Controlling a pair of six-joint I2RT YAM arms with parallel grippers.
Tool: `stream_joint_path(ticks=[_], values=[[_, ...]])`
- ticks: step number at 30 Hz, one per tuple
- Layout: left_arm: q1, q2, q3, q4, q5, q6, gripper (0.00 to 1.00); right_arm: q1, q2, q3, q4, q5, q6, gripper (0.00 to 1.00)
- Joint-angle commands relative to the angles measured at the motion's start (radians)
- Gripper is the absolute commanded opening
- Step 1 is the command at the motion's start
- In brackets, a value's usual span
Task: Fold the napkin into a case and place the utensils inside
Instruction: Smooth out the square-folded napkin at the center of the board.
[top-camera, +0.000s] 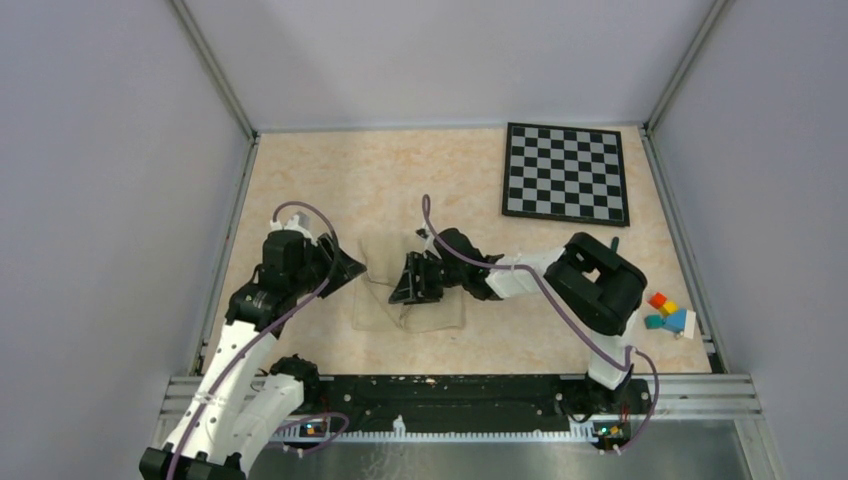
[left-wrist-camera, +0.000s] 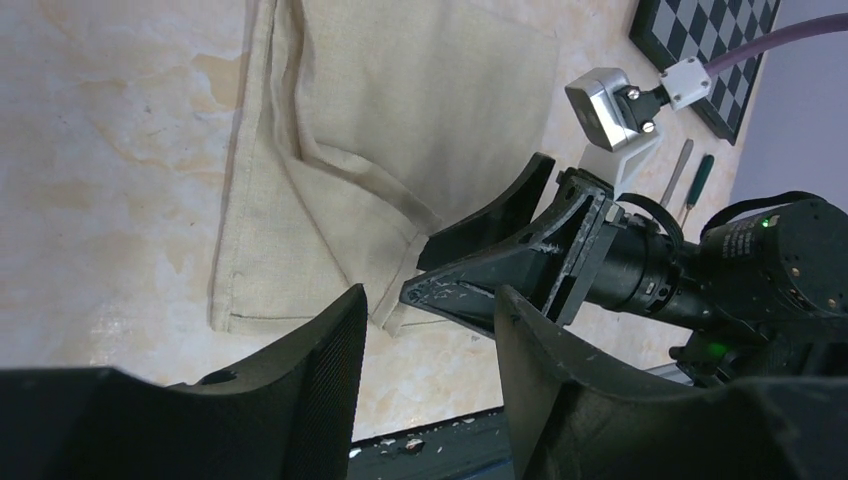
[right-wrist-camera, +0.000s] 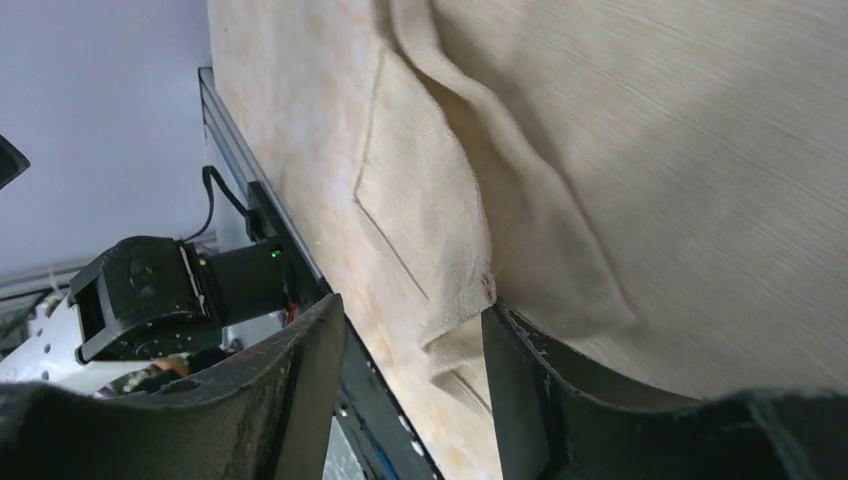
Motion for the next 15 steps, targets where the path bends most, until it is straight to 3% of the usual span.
stream_joint_path(ticks=[1,5,8,12,15], values=[[0.005,-0.041,0.058,-0.023,-0.059,0.005,0.56,0.069,0.025,0.164,-0.039,0.092,-0.097,0.52],[0.005,-0.094,0.087,-0.053,-0.136,-0.001,0.57,0.150,0.168,0.364,0.001,0.025,-0.038,0.51],[0.005,-0.126,0.097,-0.063,-0.180,0.004,0.60,0.169,0.171,0.393,0.070,-0.037,0.018,0.57],[0.005,-0.142,0.094,-0.073,-0.182,0.010,0.61,0.122,0.034,0.274,-0.026,0.002,-0.065,0.69],[0.005,-0.138,0.069,-0.051,-0.163,0.011,0.62,0.065,-0.080,0.161,-0.096,0.029,-0.106,0.71]])
